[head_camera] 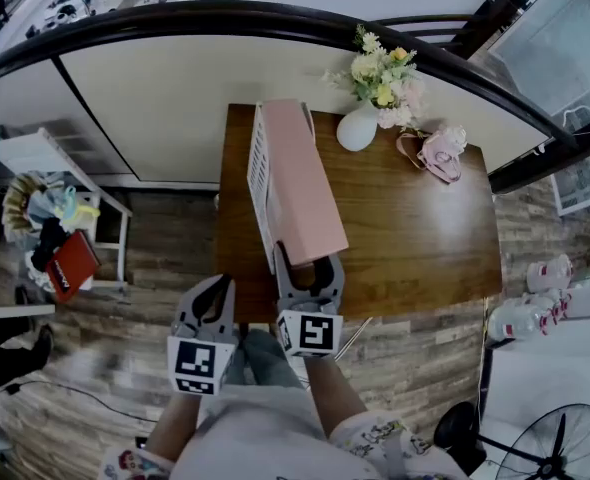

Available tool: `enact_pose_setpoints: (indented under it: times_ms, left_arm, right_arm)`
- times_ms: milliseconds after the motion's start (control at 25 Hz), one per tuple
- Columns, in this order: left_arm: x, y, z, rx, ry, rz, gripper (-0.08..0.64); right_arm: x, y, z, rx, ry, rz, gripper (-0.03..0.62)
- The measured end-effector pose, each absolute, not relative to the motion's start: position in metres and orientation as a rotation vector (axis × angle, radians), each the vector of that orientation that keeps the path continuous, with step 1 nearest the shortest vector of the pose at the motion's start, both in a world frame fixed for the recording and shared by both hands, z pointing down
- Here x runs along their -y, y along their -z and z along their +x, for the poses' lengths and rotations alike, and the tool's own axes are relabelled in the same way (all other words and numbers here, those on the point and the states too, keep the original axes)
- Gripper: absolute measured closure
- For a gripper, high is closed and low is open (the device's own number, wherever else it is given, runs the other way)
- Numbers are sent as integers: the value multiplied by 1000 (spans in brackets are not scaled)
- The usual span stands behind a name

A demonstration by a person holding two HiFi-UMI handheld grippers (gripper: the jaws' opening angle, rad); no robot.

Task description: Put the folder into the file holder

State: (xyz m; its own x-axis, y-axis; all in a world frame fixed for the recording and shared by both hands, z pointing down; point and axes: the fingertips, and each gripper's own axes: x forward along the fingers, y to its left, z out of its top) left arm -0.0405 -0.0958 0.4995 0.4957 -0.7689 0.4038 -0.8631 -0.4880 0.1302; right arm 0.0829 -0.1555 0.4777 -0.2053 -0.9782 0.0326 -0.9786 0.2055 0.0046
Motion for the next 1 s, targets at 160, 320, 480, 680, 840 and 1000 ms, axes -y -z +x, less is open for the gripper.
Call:
enact_pose_setpoints:
  times_ms: [160,320,480,680,840,1000]
  left_arm:
    - [96,-499,-46,1387,-413,2418,546]
    - [98,-500,-50,1394,-412,2419,546]
    - [99,-499,-49,1392,-409,2422,546]
    - [101,-491,-46,1398,-395,2434,546]
    - [102,-481,-46,1417,-374,2447,546]
    - [100,-470,-51,1445,-357,2452,546]
  right_arm:
    - [153,-481,78,2390,-62,1987,304]
    - [154,-484,76,2396,-65,1969,304]
    - [154,-488,75,2410,-92,1916,304]
    - [152,-490,78,2418,-155,1866,302]
    - [150,-485,82,2423,-196,1843,301]
    - [142,-480,84,2425,-223,1816,301]
